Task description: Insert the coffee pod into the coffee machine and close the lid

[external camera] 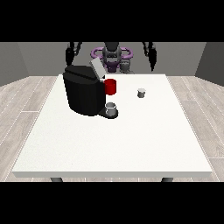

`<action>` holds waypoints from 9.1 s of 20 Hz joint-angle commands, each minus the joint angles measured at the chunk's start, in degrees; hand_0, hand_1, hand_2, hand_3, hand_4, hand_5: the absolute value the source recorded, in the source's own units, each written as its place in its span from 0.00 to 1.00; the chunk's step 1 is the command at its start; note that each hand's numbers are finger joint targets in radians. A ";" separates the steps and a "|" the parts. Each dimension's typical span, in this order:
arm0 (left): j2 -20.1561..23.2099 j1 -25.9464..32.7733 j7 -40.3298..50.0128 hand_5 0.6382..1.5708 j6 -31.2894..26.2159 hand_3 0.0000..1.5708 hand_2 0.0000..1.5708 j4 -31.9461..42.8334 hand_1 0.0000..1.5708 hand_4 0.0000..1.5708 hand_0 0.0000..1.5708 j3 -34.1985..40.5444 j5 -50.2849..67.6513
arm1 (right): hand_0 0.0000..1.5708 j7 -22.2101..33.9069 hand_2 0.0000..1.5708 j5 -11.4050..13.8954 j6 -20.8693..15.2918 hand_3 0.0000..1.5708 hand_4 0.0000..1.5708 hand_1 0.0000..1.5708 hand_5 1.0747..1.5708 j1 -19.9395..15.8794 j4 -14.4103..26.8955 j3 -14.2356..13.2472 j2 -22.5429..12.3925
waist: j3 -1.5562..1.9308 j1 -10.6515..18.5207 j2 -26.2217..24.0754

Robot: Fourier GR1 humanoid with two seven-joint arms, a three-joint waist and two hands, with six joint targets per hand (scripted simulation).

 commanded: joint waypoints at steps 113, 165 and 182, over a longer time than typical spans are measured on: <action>18.14 -70.91 -2.26 1.00 -25.00 0.79 0.83 49.07 0.80 0.31 0.80 6.85 -42.33 | 0.00 -2.52 0.00 8.82 -11.11 0.00 0.04 0.00 1.00 -25.03 18.66 -2.01 1.53 | -0.29 -14.78 13.56; 21.86 -74.63 -11.50 1.00 -17.79 0.62 0.71 54.05 0.71 0.00 0.71 5.29 -48.90 | 0.00 -2.19 0.00 9.93 -14.12 0.00 0.03 0.00 1.00 -27.28 18.15 -2.10 2.71 | -0.30 -16.01 19.51; 23.52 -77.80 -14.13 1.00 -13.12 0.46 0.65 53.27 0.64 0.00 0.64 4.75 -52.02 | 0.00 -3.49 0.00 11.85 -13.63 0.00 0.10 0.00 1.00 -29.03 19.54 -1.26 1.19 | -0.28 -17.77 23.15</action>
